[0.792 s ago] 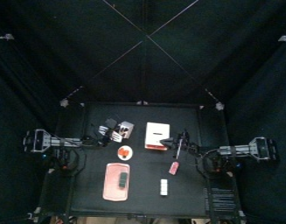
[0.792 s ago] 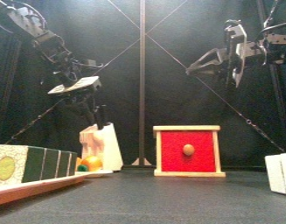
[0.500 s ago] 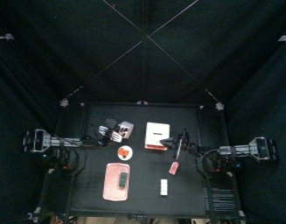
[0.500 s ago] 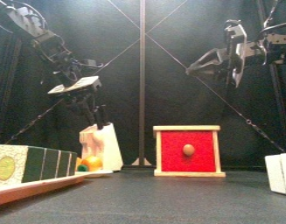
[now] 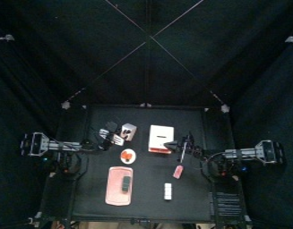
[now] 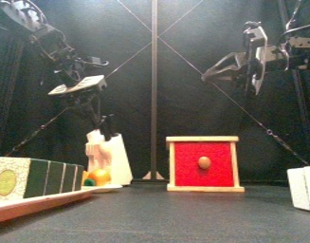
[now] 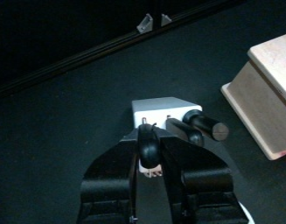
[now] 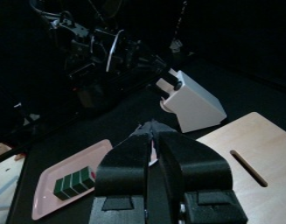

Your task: Pull out cleaver

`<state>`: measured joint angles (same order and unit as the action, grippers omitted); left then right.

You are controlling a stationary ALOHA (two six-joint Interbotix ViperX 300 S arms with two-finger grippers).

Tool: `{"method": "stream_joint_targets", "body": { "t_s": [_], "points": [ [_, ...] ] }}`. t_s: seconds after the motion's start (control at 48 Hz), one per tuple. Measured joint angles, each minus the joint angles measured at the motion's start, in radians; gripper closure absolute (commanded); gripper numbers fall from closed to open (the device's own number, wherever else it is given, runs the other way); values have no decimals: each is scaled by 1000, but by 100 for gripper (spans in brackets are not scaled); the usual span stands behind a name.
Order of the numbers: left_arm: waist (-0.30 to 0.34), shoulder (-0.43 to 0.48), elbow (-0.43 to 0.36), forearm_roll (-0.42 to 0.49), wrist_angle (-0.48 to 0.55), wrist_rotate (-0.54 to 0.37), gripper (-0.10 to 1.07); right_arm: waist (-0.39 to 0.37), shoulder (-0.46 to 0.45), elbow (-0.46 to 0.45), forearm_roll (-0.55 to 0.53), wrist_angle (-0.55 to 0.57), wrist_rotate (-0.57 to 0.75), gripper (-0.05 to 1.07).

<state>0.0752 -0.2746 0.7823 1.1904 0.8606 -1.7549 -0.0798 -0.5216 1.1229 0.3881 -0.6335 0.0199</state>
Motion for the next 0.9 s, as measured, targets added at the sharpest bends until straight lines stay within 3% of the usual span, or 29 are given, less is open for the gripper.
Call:
{"method": "stream_joint_targets", "body": {
  "t_s": [0.896],
  "points": [
    [-196,-92,0,12,195,0,43,0,0,0,0,2,0,52]
  ]
}}
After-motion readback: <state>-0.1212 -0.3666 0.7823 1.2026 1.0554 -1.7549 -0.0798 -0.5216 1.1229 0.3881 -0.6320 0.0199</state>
